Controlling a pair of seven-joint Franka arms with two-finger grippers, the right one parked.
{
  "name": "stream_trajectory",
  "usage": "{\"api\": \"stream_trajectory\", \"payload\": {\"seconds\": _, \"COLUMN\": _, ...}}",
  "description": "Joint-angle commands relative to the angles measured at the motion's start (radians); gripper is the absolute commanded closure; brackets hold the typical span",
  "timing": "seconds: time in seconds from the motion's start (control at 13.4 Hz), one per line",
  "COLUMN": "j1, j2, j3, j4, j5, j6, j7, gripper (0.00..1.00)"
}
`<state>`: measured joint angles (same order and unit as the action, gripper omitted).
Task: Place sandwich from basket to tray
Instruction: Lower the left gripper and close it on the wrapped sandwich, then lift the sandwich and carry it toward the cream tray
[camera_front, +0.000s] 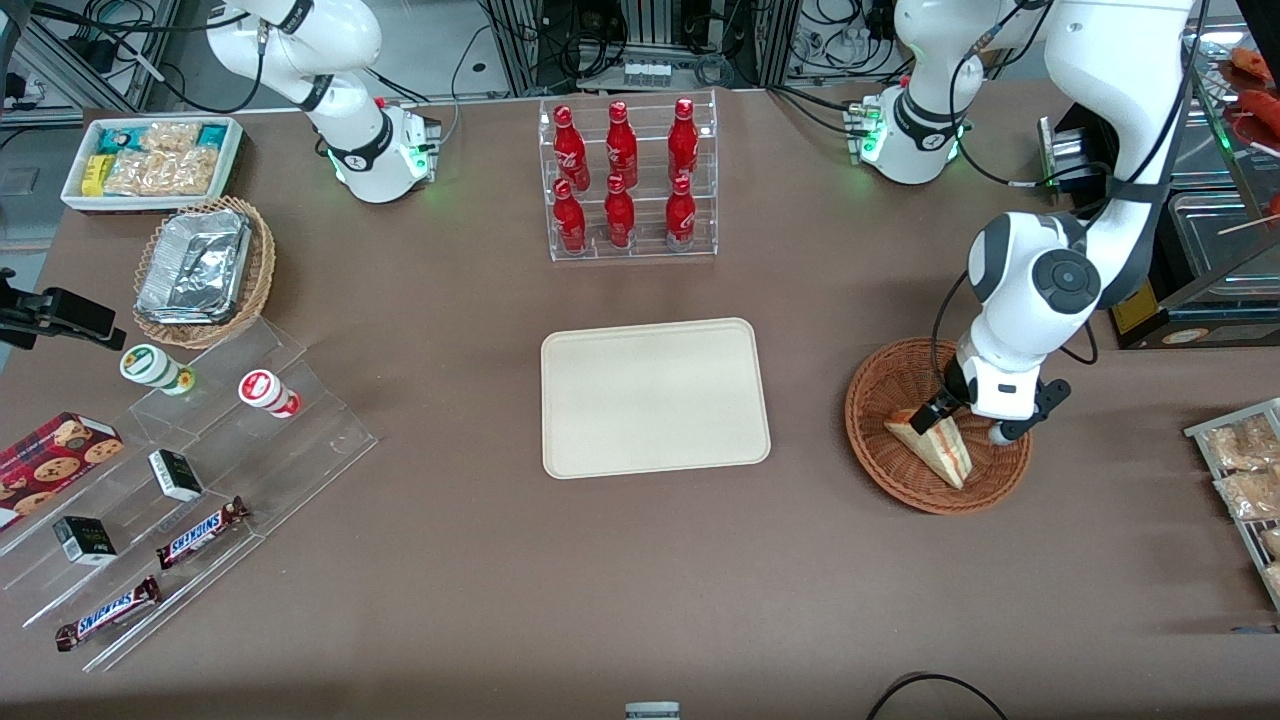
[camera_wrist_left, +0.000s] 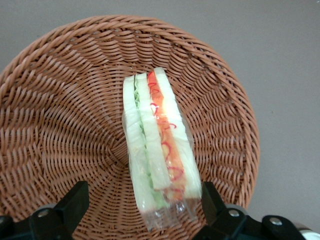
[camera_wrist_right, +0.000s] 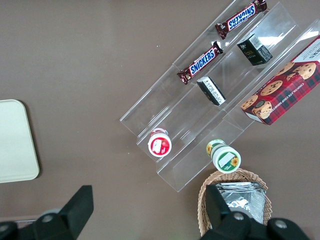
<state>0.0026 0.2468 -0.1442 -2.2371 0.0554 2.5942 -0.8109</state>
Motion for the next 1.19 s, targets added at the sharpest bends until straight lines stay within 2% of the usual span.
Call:
{"api": "stream_trajectory", "payload": {"seconds": 0.0, "j1": 0.010, "j2": 0.023, "j3": -0.003, "j4": 0.007, "j5": 0.006, "j6": 0.036, "j7": -0.025, "gripper": 0.24}}
{"api": "stream_trajectory", "payload": {"seconds": 0.15, "j1": 0.013, "j2": 0.029, "j3": -0.003, "j4": 0.026, "j5": 0.006, "j6": 0.037, "j7": -0.022, "gripper": 0.87}}
{"api": "stream_trajectory", "payload": {"seconds": 0.22, "j1": 0.013, "j2": 0.034, "j3": -0.002, "j4": 0.043, "j5": 0.006, "j6": 0.030, "j7": -0.021, "gripper": 1.00}}
{"api": "stream_trajectory", "payload": {"seconds": 0.37, "j1": 0.013, "j2": 0.035, "j3": -0.003, "j4": 0.080, "j5": 0.006, "j6": 0.009, "j7": -0.021, "gripper": 1.00}}
{"api": "stream_trajectory", "payload": {"seconds": 0.67, "j1": 0.004, "j2": 0.013, "j3": -0.008, "j4": 0.200, "j5": 0.023, "j6": -0.205, "j7": -0.005, "gripper": 1.00}}
{"api": "stream_trajectory", "payload": {"seconds": 0.82, "j1": -0.001, "j2": -0.011, "j3": -0.032, "j4": 0.295, "j5": 0.073, "j6": -0.357, "j7": -0.005, "gripper": 1.00}}
{"api": "stream_trajectory", "payload": {"seconds": 0.97, "j1": -0.006, "j2": 0.006, "j3": -0.095, "j4": 0.440, "j5": 0.081, "j6": -0.524, "j7": -0.008, "gripper": 1.00}}
{"api": "stream_trajectory", "payload": {"seconds": 1.12, "j1": -0.080, "j2": 0.028, "j3": -0.112, "j4": 0.539, "j5": 0.083, "j6": -0.610, "j7": -0.013, "gripper": 1.00}}
